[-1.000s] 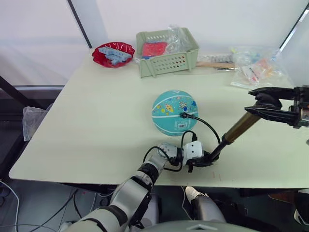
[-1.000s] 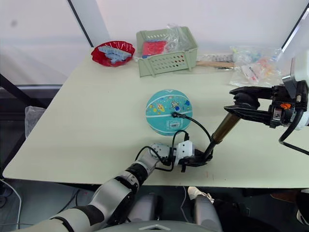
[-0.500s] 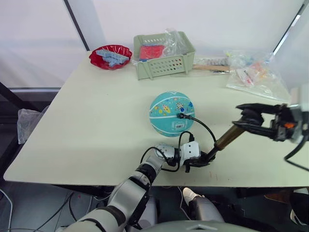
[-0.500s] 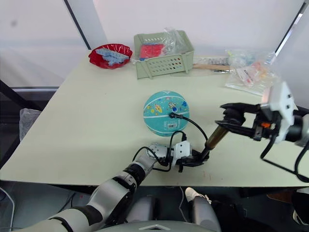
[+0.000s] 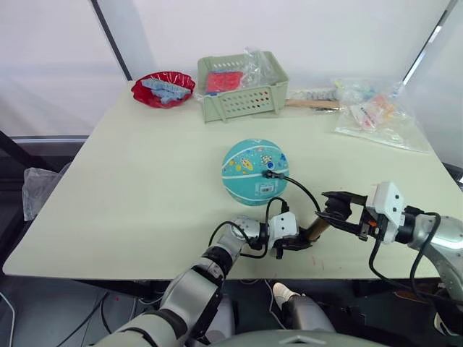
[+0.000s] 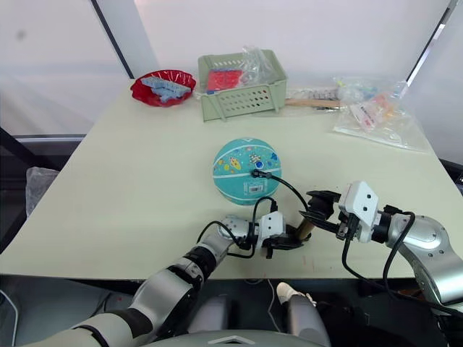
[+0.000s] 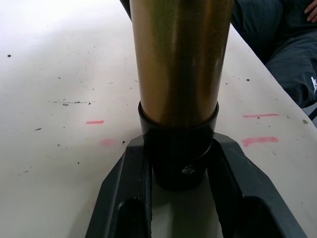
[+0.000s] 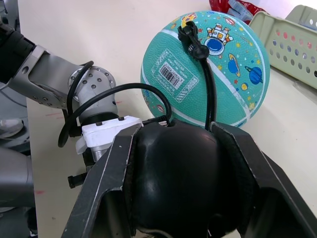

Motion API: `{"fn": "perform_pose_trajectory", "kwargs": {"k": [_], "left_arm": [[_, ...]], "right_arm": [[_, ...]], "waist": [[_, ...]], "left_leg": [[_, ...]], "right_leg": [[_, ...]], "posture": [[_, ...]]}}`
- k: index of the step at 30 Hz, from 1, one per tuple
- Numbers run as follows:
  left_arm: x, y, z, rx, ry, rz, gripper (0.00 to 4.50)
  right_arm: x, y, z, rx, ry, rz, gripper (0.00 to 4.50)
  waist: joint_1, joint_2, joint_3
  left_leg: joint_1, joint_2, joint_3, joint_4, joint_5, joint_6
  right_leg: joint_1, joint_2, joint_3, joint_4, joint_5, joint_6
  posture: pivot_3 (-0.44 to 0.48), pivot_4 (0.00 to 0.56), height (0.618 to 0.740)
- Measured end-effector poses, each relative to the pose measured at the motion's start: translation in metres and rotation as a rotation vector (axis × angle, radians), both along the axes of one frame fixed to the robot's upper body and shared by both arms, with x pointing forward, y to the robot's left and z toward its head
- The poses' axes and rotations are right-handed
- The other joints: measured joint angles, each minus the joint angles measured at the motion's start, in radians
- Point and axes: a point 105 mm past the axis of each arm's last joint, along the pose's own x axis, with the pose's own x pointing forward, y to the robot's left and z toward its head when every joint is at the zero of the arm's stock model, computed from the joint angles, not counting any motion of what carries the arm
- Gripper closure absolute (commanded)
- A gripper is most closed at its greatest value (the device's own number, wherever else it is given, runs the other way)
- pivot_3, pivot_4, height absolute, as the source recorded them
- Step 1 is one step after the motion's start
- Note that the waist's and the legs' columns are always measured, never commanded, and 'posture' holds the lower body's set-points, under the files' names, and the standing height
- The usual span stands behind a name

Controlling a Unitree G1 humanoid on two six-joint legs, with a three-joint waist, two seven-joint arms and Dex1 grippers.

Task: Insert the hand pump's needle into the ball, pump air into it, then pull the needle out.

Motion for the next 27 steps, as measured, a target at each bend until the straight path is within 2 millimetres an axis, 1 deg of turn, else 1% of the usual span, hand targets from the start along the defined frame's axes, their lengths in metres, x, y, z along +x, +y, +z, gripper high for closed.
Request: {"fn": "perform_pose_trajectory", "kwargs": {"k": [3, 6, 7, 8, 9, 10, 11, 13, 14, 15, 16, 18, 19, 20, 25, 27], "left_arm": [[0.0, -0.001, 0.0, -0.003, -0.002, -0.002, 3.42], [-0.001, -0.004, 0.003, -0.017, -0.011, -0.01, 3.42], [-0.002, -0.005, 0.003, -0.02, -0.013, -0.013, 3.42], [-0.003, -0.005, 0.003, -0.022, -0.013, -0.017, 3.42], [-0.003, -0.005, 0.004, -0.023, -0.013, -0.017, 3.42], [-0.003, -0.006, 0.004, -0.024, -0.014, -0.019, 3.42], [-0.003, -0.006, 0.004, -0.025, -0.015, -0.019, 3.42], [-0.002, -0.006, 0.005, -0.026, -0.017, -0.019, 3.42], [-0.002, -0.006, 0.005, -0.027, -0.018, -0.019, 3.42], [-0.002, -0.006, 0.005, -0.027, -0.019, -0.019, 3.42], [-0.002, -0.006, 0.005, -0.029, -0.021, -0.02, 3.42], [-0.002, -0.006, 0.005, -0.029, -0.022, -0.021, 3.42], [-0.002, -0.007, 0.006, -0.031, -0.024, -0.021, 3.42], [-0.002, -0.007, 0.006, -0.031, -0.024, -0.021, 3.42], [-0.002, -0.006, 0.006, -0.035, -0.027, -0.021, 3.42], [-0.002, -0.006, 0.007, -0.037, -0.03, -0.024, 3.42]], "right_arm": [[-0.001, -0.001, 0.003, 0.002, 0.0, -0.001, 2.83], [-0.003, -0.007, 0.013, -0.001, 0.027, -0.006, 2.84], [-0.004, -0.009, 0.019, -0.001, 0.031, -0.007, 2.84], [-0.005, -0.011, 0.029, -0.002, 0.028, -0.001, 2.84], [-0.006, -0.011, 0.031, -0.002, 0.028, 0.0, 2.84], [-0.006, -0.013, 0.04, -0.007, 0.03, 0.009, 2.84], [-0.006, -0.013, 0.043, -0.009, 0.026, 0.01, 2.84], [-0.006, -0.015, 0.055, -0.011, 0.024, 0.016, 2.84], [-0.006, -0.016, 0.064, -0.012, 0.025, 0.023, 2.84], [-0.006, -0.017, 0.067, -0.013, 0.021, 0.026, 2.84], [-0.007, -0.018, 0.078, -0.016, 0.02, 0.035, 2.84], [-0.008, -0.02, 0.085, -0.015, 0.013, 0.038, 2.84], [-0.008, -0.021, 0.094, -0.016, 0.011, 0.042, 2.84], [-0.009, -0.021, 0.097, -0.018, 0.008, 0.045, 2.84], [-0.012, -0.021, 0.139, -0.02, -0.033, 0.073, 2.84], [-0.013, -0.02, 0.142, -0.017, -0.016, 0.079, 2.84]], "waist": [[0.0, 0.001, 0.001], [0.003, 0.007, 0.006], [0.005, 0.009, 0.007], [0.007, 0.009, 0.007], [0.007, 0.009, 0.007], [0.007, 0.011, 0.008], [0.008, 0.011, 0.009], [0.007, 0.012, 0.011], [0.007, 0.012, 0.012], [0.008, 0.013, 0.013], [0.008, 0.013, 0.014], [0.009, 0.013, 0.014], [0.008, 0.014, 0.015], [0.008, 0.015, 0.016], [0.007, 0.017, 0.018], [0.007, 0.017, 0.018]], "left_leg": [[-0.001, 0.0, 0.0, 0.0, 0.0, 0.0], [-0.003, -0.003, 0.0, 0.0, 0.0, 0.0], [-0.004, -0.004, 0.0, -0.001, 0.0, 0.0], [-0.004, -0.004, 0.0, -0.002, 0.0, 0.0], [-0.004, -0.004, 0.0, -0.002, 0.0, 0.0], [-0.004, -0.004, 0.0, -0.002, 0.0, 0.0], [-0.004, -0.005, 0.0, -0.002, 0.0, 0.0], [-0.004, -0.005, -0.001, -0.002, 0.0, 0.0], [-0.004, -0.005, -0.001, -0.002, 0.0, 0.0], [-0.004, -0.005, -0.001, -0.002, 0.0, 0.0], [-0.004, -0.005, -0.001, -0.002, 0.0, 0.0], [-0.004, -0.005, -0.001, -0.002, 0.0, 0.0], [-0.004, -0.005, -0.001, -0.002, 0.0, 0.0], [-0.004, -0.005, 0.0, -0.002, 0.0, 0.0], [-0.004, -0.005, -0.001, -0.002, 0.0, 0.0], [-0.005, -0.004, -0.001, -0.002, 0.0, 0.0]], "right_leg": [[0.0, -0.001, 0.0, 0.0, 0.0, 0.0], [-0.001, -0.003, 0.0, 0.0, 0.0, 0.0], [-0.002, -0.004, 0.0, 0.0, 0.0, 0.001], [-0.002, -0.004, -0.001, -0.001, -0.001, 0.001], [-0.002, -0.004, -0.001, -0.001, -0.001, 0.001], [-0.002, -0.004, -0.001, -0.002, -0.001, 0.001], [-0.002, -0.004, -0.001, -0.002, -0.001, 0.001], [-0.002, -0.004, -0.001, -0.002, -0.001, 0.001], [-0.002, -0.004, -0.001, -0.002, -0.001, 0.001], [-0.002, -0.004, -0.001, -0.002, -0.001, 0.001], [-0.002, -0.004, -0.001, -0.002, -0.001, 0.001], [-0.002, -0.004, -0.001, -0.002, -0.001, 0.001], [-0.002, -0.004, -0.001, -0.002, -0.001, 0.001], [-0.002, -0.004, -0.001, -0.002, -0.001, 0.001], [-0.002, -0.005, -0.001, -0.002, -0.001, 0.001], [-0.003, -0.006, -0.002, -0.002, -0.001, 0.001]], "posture": [[0.0, 0.15, 0.736], [0.0, 0.15, 0.736], [0.0, 0.15, 0.736], [0.0, 0.15, 0.736], [0.0, 0.15, 0.736], [0.0, 0.15, 0.736], [0.0, 0.15, 0.736], [0.0, 0.15, 0.736], [0.0, 0.15, 0.736], [0.0, 0.15, 0.736], [0.0, 0.15, 0.736], [0.0, 0.15, 0.736], [0.0, 0.15, 0.736], [0.0, 0.15, 0.736], [0.0, 0.15, 0.736], [0.0, 0.15, 0.736]]}}
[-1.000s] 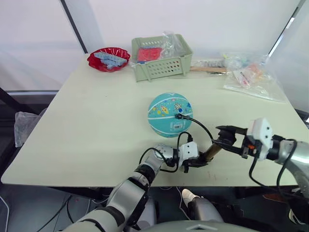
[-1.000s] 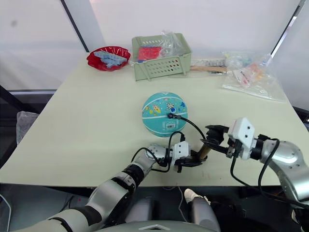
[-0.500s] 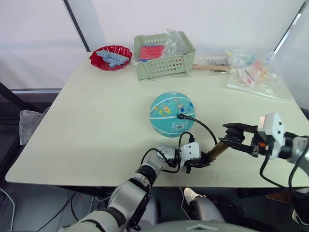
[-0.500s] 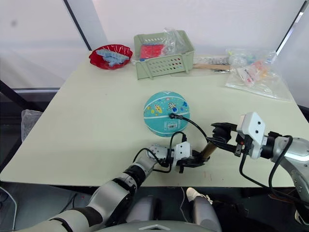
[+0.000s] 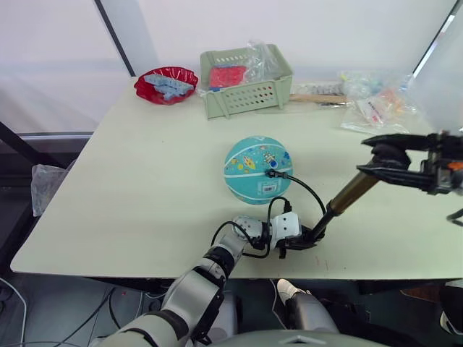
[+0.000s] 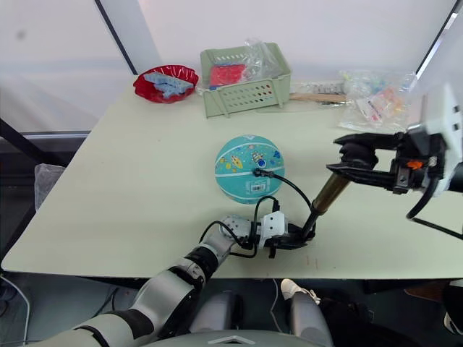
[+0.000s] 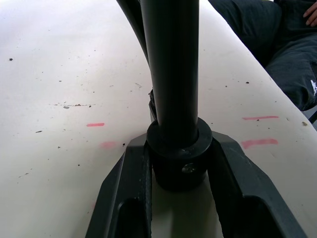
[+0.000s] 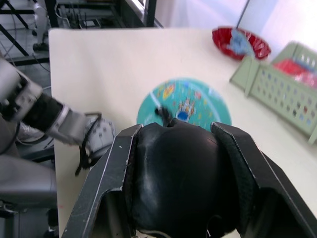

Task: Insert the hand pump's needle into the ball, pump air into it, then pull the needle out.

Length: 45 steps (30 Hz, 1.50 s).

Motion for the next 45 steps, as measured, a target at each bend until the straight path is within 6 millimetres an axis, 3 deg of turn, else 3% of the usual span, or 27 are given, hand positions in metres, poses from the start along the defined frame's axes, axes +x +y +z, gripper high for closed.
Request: {"fn": "perform_pose_trajectory", "kwargs": {"k": [5, 10, 14, 19, 26, 35, 39, 45], "left_arm": [[0.0, 0.0, 0.0, 0.001, 0.001, -0.003, 3.42], [0.001, 0.006, -0.004, 0.02, 0.01, 0.012, 3.42], [0.002, 0.009, -0.006, 0.031, 0.014, 0.017, 3.42], [0.001, 0.008, -0.007, 0.035, 0.015, 0.012, 3.42], [0.002, 0.01, -0.007, 0.042, 0.021, 0.017, 3.42], [0.002, 0.008, -0.006, 0.04, 0.021, 0.014, 3.42], [0.001, 0.002, -0.002, 0.027, 0.014, -0.006, 3.42], [0.001, -0.002, 0.002, 0.019, 0.007, -0.025, 3.42]], "right_arm": [[0.001, 0.0, -0.005, -0.003, -0.013, -0.014, 2.84], [0.001, 0.008, -0.025, -0.008, -0.032, 0.018, 2.84], [0.004, 0.016, -0.047, -0.004, -0.017, 0.035, 2.84], [0.009, 0.023, -0.093, -0.01, 0.019, 0.013, 2.84], [0.018, 0.038, -0.139, -0.023, 0.018, -0.022, 2.84], [0.021, 0.04, -0.135, -0.056, 0.007, 0.013, 2.84], [0.022, 0.03, -0.121, -0.078, 0.059, 0.009, 2.84], [0.018, 0.019, -0.074, -0.073, 0.065, 0.021, 2.84]], "waist": [[-0.002, 0.0, -0.001], [-0.011, -0.008, -0.007], [-0.015, -0.013, -0.014], [-0.012, -0.014, -0.018], [-0.013, -0.016, -0.021], [-0.011, -0.009, -0.017], [-0.005, 0.0, -0.007], [0.004, 0.004, -0.002]], "left_leg": [[0.0, -0.001, 0.001, 0.0, 0.0, 0.0], [0.005, 0.001, -0.001, -0.001, 0.0, 0.0], [0.006, 0.005, -0.003, -0.001, 0.0, 0.0], [0.006, 0.005, -0.004, -0.002, 0.0, 0.0], [0.006, 0.005, -0.006, -0.002, 0.0, 0.0], [0.004, 0.005, -0.007, -0.002, 0.0, 0.0], [0.0, 0.001, -0.006, -0.002, 0.0, 0.0], [-0.012, -0.001, -0.009, 0.002, 0.0, 0.0]], "right_leg": [[0.0, -0.005, 0.0, 0.0, 0.0, 0.001], [0.003, -0.003, -0.001, 0.0, -0.001, -0.001], [0.004, -0.001, -0.002, 0.0, -0.001, -0.001], [0.004, -0.002, -0.004, 0.0, -0.002, -0.004], [0.004, -0.001, -0.005, 0.001, -0.001, -0.005], [0.003, -0.003, -0.007, 0.001, -0.001, -0.005], [0.001, -0.007, -0.008, 0.0, -0.001, -0.005], [-0.006, -0.008, -0.011, 0.0, -0.001, -0.004]], "posture": [[0.0, 0.15, 0.736], [0.0, 0.15, 0.736], [0.0, 0.15, 0.736], [0.0, 0.15, 0.736], [0.0, 0.15, 0.736], [0.0, 0.15, 0.736], [0.0, 0.15, 0.736], [0.0, 0.15, 0.736]]}}
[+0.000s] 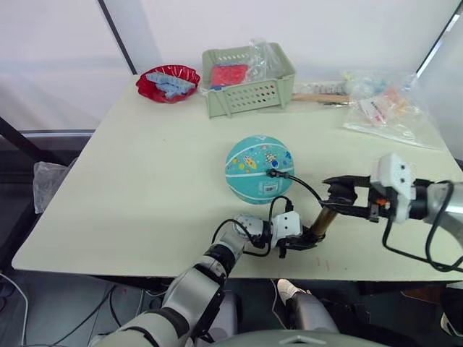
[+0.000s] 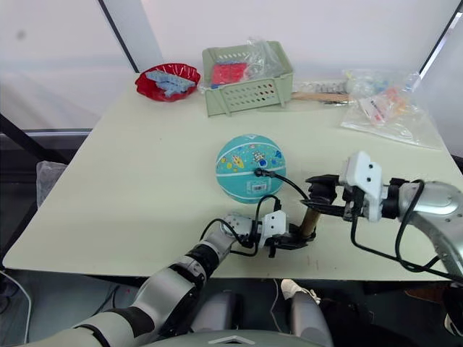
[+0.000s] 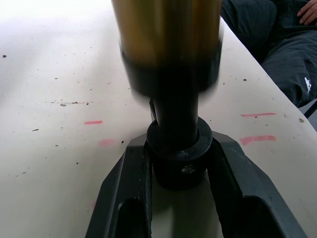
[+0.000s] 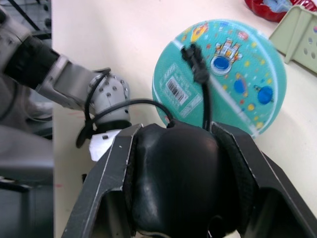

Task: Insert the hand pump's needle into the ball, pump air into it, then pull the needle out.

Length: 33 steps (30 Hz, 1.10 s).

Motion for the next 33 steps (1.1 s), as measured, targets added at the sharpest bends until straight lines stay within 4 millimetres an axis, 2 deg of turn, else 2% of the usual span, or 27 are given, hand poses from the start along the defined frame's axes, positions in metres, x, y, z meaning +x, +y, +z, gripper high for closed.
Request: {"fn": "perform_pose_trajectory", "kwargs": {"k": [11, 18, 24, 27, 30, 33], "left_arm": [[0.0, 0.0, 0.001, -0.002, -0.004, -0.004, 3.42], [0.0, 0.0, 0.002, -0.001, -0.004, -0.008, 3.42], [0.001, 0.004, -0.002, 0.015, 0.003, 0.006, 3.42], [0.002, 0.008, -0.005, 0.025, 0.006, 0.019, 3.42], [0.003, 0.009, -0.005, 0.026, 0.007, 0.023, 3.42], [0.002, 0.009, -0.005, 0.026, 0.009, 0.021, 3.42]], "right_arm": [[-0.012, -0.007, 0.079, 0.023, -0.066, 0.02, 2.84], [-0.012, -0.009, 0.078, 0.039, -0.046, -0.003, 2.84], [-0.015, -0.007, 0.04, 0.019, -0.079, 0.003, 2.84], [-0.012, 0.0, 0.017, 0.035, -0.071, 0.011, 2.84], [-0.007, 0.003, -0.01, 0.043, -0.054, -0.011, 2.84], [-0.004, 0.006, -0.028, 0.037, -0.035, -0.021, 2.84]], "waist": [[0.003, 0.001, 0.004], [0.003, 0.001, 0.005], [-0.002, -0.009, -0.003], [-0.013, -0.015, -0.004], [-0.015, -0.015, -0.005], [-0.014, -0.015, -0.005]], "left_leg": [[0.0, 0.0, -0.003, 0.0, 0.0, 0.0], [-0.001, 0.0, -0.002, 0.0, 0.0, 0.0], [0.004, 0.001, -0.005, 0.0, 0.0, 0.0], [0.012, 0.002, -0.006, 0.0, 0.0, 0.0], [0.014, 0.002, -0.006, -0.001, 0.0, 0.0], [0.014, 0.001, -0.006, -0.002, 0.0, 0.0]], "right_leg": [[0.0, 0.001, -0.002, 0.0, 0.0, 0.0], [0.0, 0.001, -0.001, 0.0, 0.0, 0.0], [0.004, 0.004, -0.002, 0.0, 0.0, 0.0], [0.011, 0.004, -0.002, 0.0, -0.001, 0.0], [0.012, 0.004, -0.001, 0.0, -0.001, 0.001], [0.012, 0.004, -0.001, 0.0, -0.001, 0.0]], "posture": [[0.0, 0.15, 0.736], [0.0, 0.15, 0.736], [0.0, 0.15, 0.736], [0.0, 0.15, 0.736], [0.0, 0.15, 0.736], [0.0, 0.15, 0.736]]}}
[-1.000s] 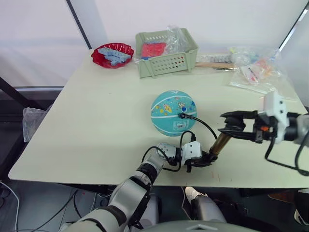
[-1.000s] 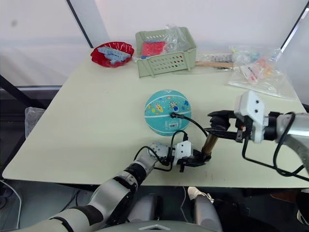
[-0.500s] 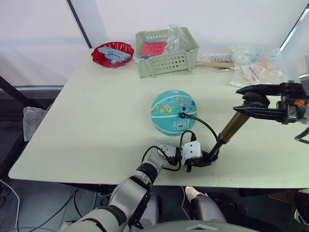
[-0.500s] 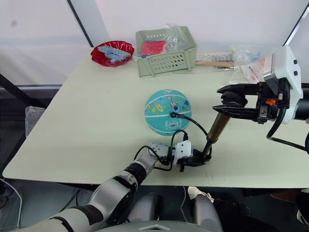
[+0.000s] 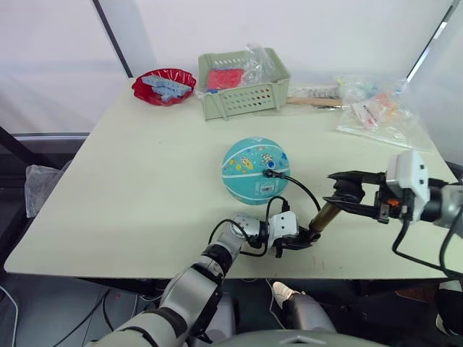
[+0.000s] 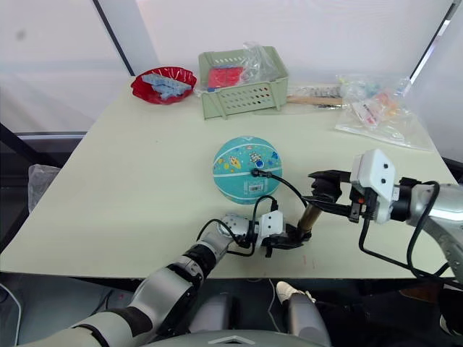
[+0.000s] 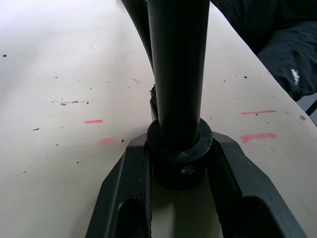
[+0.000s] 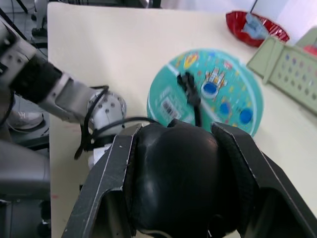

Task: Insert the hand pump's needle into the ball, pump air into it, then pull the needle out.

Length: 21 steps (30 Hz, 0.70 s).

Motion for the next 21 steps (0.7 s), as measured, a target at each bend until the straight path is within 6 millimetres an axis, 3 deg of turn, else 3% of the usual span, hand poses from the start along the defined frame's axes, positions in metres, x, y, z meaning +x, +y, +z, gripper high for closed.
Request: {"fn": "perform_pose_trajectory", "kwargs": {"k": [6, 10, 17, 21], "left_arm": [[0.0, -0.001, 0.0, -0.001, 0.001, -0.002, 3.42], [0.0, 0.0, 0.0, 0.0, 0.002, 0.0, 3.42], [0.0, -0.004, 0.003, -0.01, -0.003, -0.008, 3.42], [0.0, -0.006, 0.005, -0.018, -0.003, -0.013, 3.42]], "right_arm": [[0.005, 0.003, -0.033, 0.008, 0.04, -0.037, 2.84], [0.006, 0.004, -0.033, 0.013, 0.021, -0.03, 2.84], [0.01, 0.001, -0.019, 0.02, 0.064, -0.02, 2.84], [0.01, -0.003, 0.013, 0.034, 0.065, -0.008, 2.84]], "waist": [[0.001, 0.0, 0.0], [0.001, 0.0, -0.001], [0.003, 0.008, 0.007], [0.007, 0.011, 0.01]], "left_leg": [[0.0, 0.0, 0.0, 0.0, 0.0, 0.0], [0.0, -0.001, 0.0, 0.0, 0.0, 0.0], [-0.002, -0.002, 0.0, 0.001, 0.0, 0.0], [-0.007, -0.003, -0.001, 0.001, 0.0, 0.0]], "right_leg": [[0.0, 0.0, 0.0, 0.0, 0.0, 0.0], [0.0, 0.0, 0.0, 0.0, 0.0, 0.0], [-0.002, -0.001, 0.0, 0.0, 0.0, 0.0], [-0.004, -0.001, -0.001, 0.0, 0.0, 0.0]], "posture": [[0.0, 0.15, 0.736], [0.0, 0.15, 0.736], [0.0, 0.15, 0.736], [0.0, 0.15, 0.736]]}}
